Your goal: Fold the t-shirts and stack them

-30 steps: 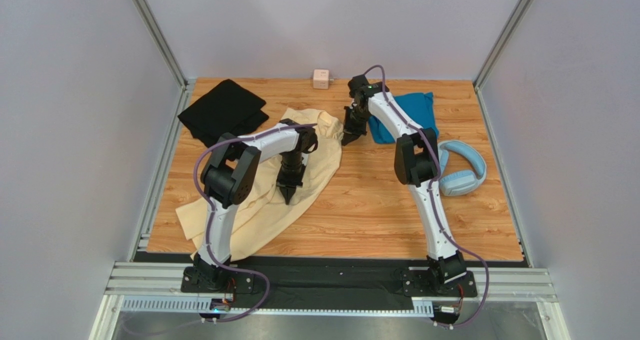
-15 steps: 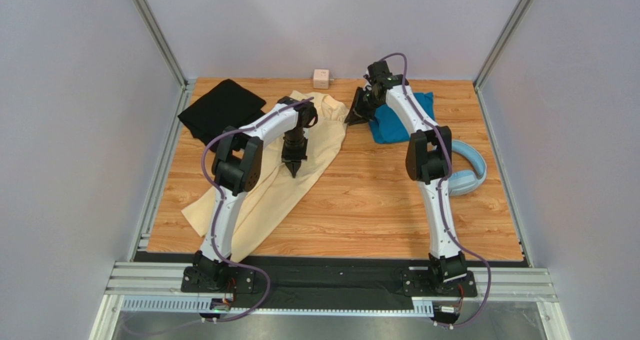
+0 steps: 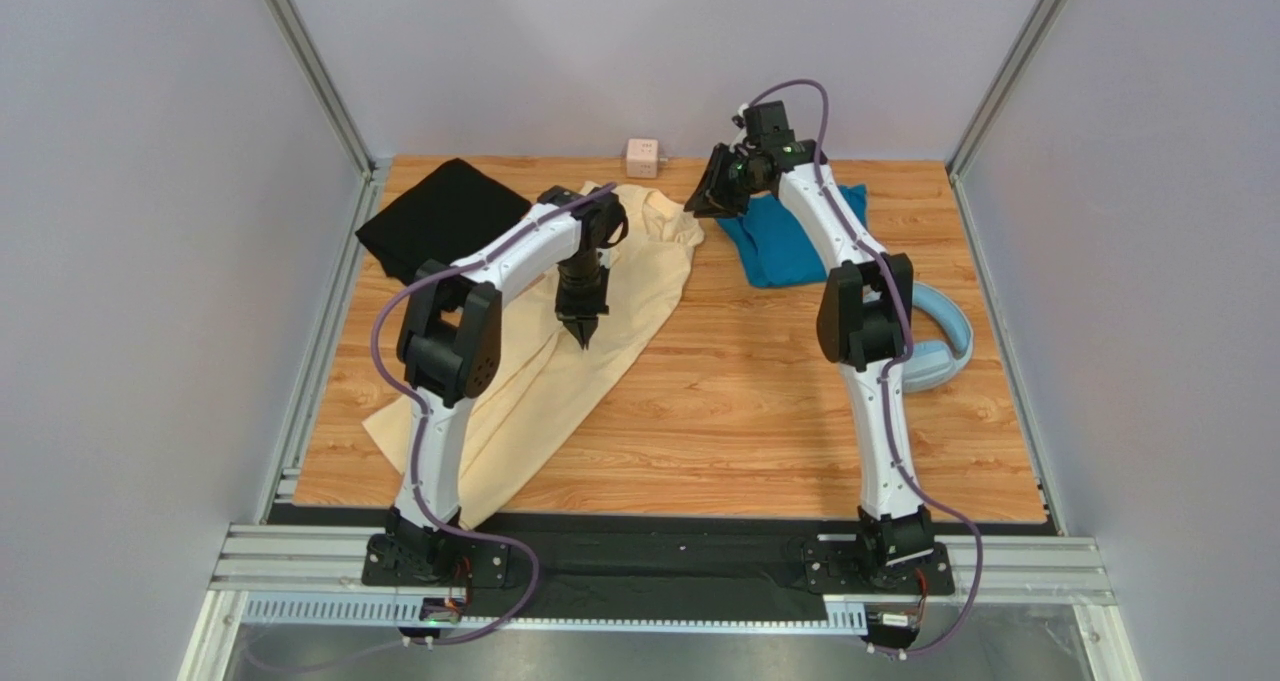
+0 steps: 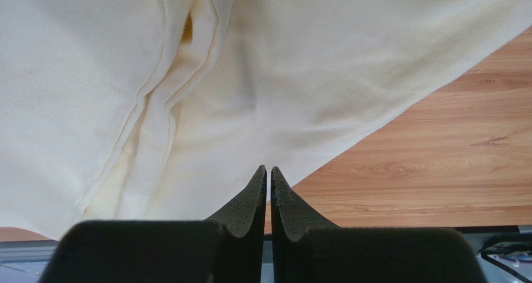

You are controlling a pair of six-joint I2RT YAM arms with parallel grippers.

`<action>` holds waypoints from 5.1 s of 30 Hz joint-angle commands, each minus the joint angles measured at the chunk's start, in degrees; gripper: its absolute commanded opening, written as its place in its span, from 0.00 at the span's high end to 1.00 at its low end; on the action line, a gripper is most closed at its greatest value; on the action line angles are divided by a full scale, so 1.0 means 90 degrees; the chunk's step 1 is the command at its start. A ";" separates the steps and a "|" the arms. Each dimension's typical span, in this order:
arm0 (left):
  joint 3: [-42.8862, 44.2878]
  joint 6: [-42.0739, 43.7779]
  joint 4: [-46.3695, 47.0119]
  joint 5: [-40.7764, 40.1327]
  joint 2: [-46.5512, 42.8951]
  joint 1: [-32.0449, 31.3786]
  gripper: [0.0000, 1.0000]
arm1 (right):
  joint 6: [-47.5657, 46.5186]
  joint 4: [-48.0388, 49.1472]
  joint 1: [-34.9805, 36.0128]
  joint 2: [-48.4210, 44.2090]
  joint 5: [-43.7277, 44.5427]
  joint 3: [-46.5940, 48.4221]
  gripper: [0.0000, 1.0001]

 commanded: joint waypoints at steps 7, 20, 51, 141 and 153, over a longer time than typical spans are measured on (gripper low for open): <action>0.0273 0.0002 -0.0121 0.0157 0.0045 -0.0054 0.89 | 0.0586 0.0711 -0.0037 0.0900 -0.0299 0.0053 0.72; 0.0000 -0.0018 -0.0102 0.0479 0.0602 -0.0181 1.00 | 0.0527 -0.0110 -0.0154 0.1115 0.0179 -0.0026 1.00; -0.2090 -0.0027 0.0552 0.0156 -0.0306 0.0190 1.00 | 0.0713 -0.0013 -0.0740 0.1232 -0.0201 0.0658 1.00; -0.1650 -0.0066 0.0172 0.0256 -0.2249 -0.0329 0.92 | 0.0549 0.0576 0.0413 -0.1950 -0.2839 -0.2572 0.66; -0.3574 -0.0379 0.0025 -0.0605 -0.2553 0.0366 0.92 | -0.0821 -0.0647 0.0832 -0.3290 -0.1578 -0.5698 0.66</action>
